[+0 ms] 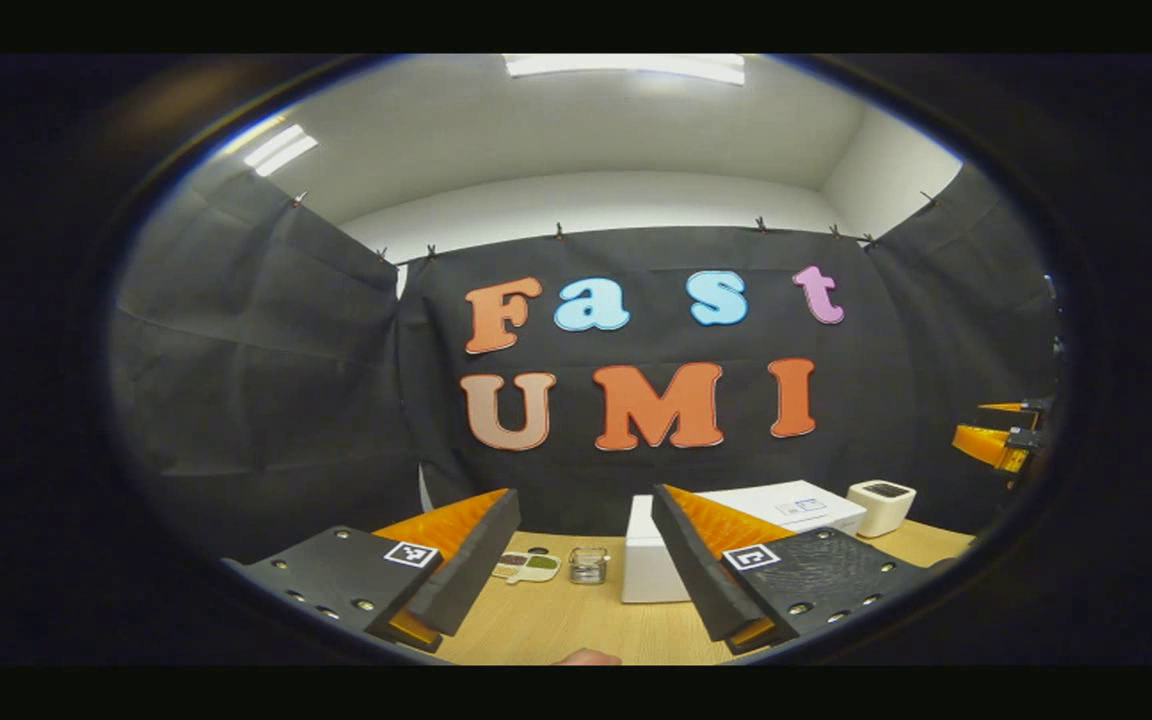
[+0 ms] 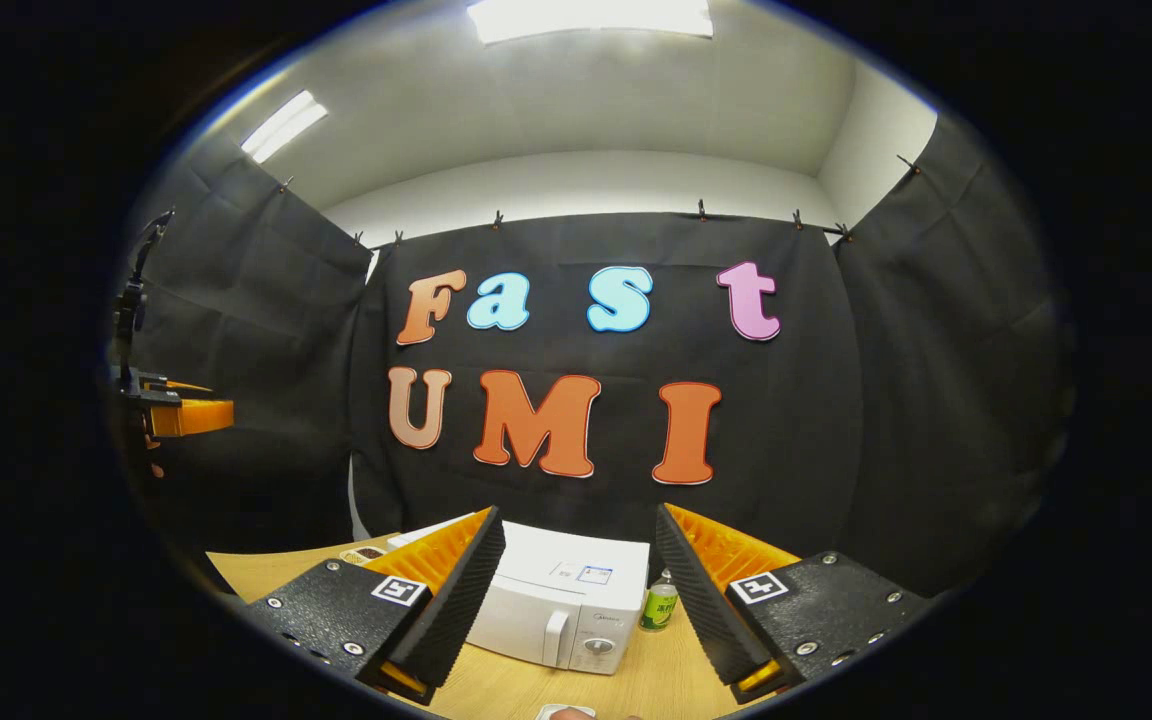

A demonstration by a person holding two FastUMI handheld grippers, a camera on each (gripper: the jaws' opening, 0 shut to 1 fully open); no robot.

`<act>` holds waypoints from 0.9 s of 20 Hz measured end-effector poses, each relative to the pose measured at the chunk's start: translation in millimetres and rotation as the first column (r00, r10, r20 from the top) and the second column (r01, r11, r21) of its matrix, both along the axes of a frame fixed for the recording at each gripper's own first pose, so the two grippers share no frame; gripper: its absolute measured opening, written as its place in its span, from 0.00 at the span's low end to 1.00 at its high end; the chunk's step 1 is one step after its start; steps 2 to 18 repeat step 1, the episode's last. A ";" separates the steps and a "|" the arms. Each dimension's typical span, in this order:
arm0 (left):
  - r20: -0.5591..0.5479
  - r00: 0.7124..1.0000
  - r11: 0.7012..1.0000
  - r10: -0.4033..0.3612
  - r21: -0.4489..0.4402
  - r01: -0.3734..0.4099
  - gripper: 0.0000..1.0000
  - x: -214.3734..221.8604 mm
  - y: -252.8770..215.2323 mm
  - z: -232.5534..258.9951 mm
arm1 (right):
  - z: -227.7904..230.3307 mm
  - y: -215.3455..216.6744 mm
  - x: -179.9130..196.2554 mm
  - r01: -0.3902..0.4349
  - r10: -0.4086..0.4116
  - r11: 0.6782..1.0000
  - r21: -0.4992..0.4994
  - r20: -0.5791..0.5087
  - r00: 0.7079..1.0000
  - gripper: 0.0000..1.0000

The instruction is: Open the microwave oven with the left hand, put the food in, and close the microwave oven.

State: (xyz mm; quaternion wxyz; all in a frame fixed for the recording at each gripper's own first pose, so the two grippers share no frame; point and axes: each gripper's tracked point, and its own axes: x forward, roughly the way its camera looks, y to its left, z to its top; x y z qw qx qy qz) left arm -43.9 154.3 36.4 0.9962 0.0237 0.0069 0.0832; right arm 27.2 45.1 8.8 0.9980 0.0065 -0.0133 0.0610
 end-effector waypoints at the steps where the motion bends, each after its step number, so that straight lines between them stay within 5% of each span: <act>1: -0.002 1.000 1.000 -0.003 0.003 0.003 0.87 0.4 -1.6 -2.0 | 0.0 -1.9 -0.1 0.002 -0.002 1.000 -0.001 0.001 1.000 0.94; 18: -0.002 1.000 1.000 -0.003 0.003 0.003 0.87 0.4 -1.6 -2.0 | 0.0 -1.9 -0.1 0.002 -0.002 1.000 -0.001 0.001 1.000 0.94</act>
